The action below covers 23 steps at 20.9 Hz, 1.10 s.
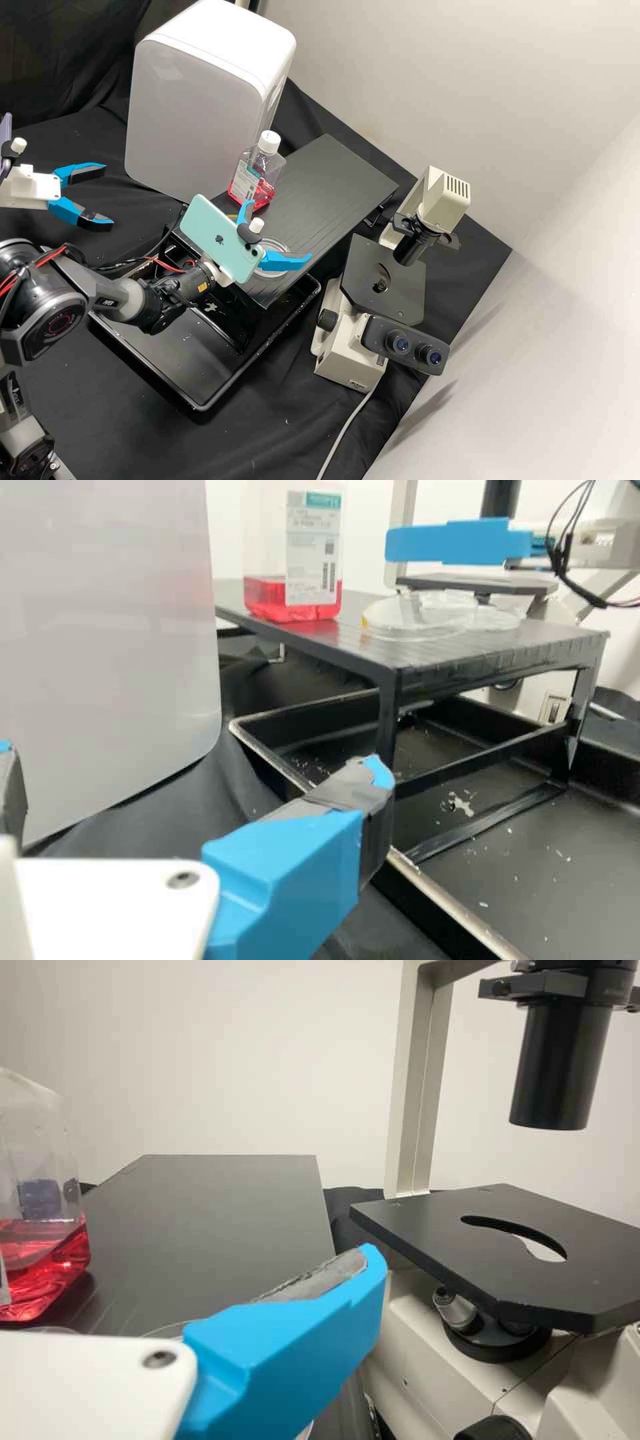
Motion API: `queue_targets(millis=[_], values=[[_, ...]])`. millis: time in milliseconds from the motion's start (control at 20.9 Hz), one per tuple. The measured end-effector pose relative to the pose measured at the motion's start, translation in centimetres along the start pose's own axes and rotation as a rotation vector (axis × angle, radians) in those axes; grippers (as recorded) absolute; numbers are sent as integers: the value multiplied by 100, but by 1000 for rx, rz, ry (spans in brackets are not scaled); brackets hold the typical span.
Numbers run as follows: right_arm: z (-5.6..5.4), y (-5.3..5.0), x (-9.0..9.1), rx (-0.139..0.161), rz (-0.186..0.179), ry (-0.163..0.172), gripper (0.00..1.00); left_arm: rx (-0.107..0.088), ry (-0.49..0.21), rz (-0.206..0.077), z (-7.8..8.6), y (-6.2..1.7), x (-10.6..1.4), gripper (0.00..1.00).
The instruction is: Place the lid on the petri dish
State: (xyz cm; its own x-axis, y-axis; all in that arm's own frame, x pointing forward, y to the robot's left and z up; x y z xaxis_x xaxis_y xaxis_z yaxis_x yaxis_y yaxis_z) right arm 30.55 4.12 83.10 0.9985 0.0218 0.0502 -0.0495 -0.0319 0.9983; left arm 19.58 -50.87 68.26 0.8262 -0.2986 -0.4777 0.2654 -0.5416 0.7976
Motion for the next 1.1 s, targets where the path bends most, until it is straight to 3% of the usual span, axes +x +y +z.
queue_targets(millis=[383, 623, 718, 862, 958, 1101], values=[[0, 0, 0, 0, 0, 0, 100, -4, -6, -5, 41, -20, -9, 100], [-4, -12, -61, 0, -4, 2, 100, 12, 6, -2, 31, -17, -9, 100], [-53, -27, -104, 1, -9, 20, 100, 10, 8, -1, 35, -18, -10, 100], [-165, -65, -166, -2, -3, 80, 100, 8, 11, -1, 39, -20, -11, 100], [-227, -131, -193, -16, -16, 112, 100, 8, 11, -1, 39, -20, -11, 100], [-282, -227, -215, -61, -31, 148, 100, 8, 11, -1, 39, -20, -11, 100]])
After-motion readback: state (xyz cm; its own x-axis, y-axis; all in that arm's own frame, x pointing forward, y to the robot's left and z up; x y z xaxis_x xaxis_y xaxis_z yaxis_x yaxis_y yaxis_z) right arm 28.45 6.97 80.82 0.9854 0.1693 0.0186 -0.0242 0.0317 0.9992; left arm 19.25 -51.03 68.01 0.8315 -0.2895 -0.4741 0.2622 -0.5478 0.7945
